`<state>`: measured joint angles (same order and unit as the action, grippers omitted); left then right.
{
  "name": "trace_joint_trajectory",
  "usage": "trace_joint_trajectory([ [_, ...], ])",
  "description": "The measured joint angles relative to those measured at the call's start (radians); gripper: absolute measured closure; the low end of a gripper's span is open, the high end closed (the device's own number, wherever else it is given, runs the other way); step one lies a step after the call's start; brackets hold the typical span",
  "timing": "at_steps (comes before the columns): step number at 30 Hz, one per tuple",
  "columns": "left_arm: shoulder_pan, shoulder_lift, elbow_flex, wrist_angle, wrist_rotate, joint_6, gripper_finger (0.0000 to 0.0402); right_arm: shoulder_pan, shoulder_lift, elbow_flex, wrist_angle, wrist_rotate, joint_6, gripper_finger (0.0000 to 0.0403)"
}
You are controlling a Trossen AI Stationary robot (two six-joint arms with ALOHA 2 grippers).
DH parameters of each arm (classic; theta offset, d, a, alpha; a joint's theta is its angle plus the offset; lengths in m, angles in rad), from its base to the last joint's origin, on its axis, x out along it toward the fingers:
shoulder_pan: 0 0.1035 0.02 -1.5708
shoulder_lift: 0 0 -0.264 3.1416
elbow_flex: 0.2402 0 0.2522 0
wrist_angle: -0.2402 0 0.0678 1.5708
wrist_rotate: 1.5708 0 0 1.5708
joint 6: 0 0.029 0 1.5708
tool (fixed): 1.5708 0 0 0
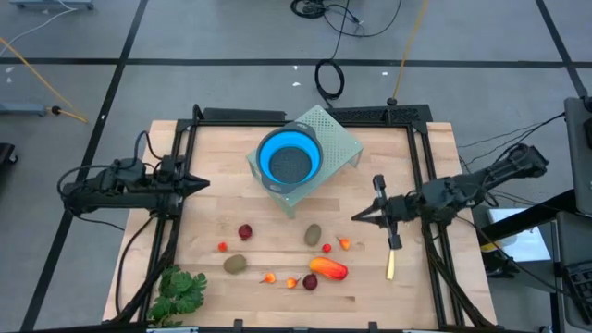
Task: Pick & Place Fruit
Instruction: Put the red yellow mango into the blue strainer bowl on the shelf
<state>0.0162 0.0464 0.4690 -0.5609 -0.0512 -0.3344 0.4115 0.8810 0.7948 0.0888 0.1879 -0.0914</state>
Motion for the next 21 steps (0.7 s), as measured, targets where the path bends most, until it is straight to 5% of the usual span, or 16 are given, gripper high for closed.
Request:
trace_joint_trajectory([
  [21,0.0,-0.023,0.0,-0.041,0.06,0.078,0.04,0.144,0.472,0.489,-0.329,-0.003,0.171,0.0403],
])
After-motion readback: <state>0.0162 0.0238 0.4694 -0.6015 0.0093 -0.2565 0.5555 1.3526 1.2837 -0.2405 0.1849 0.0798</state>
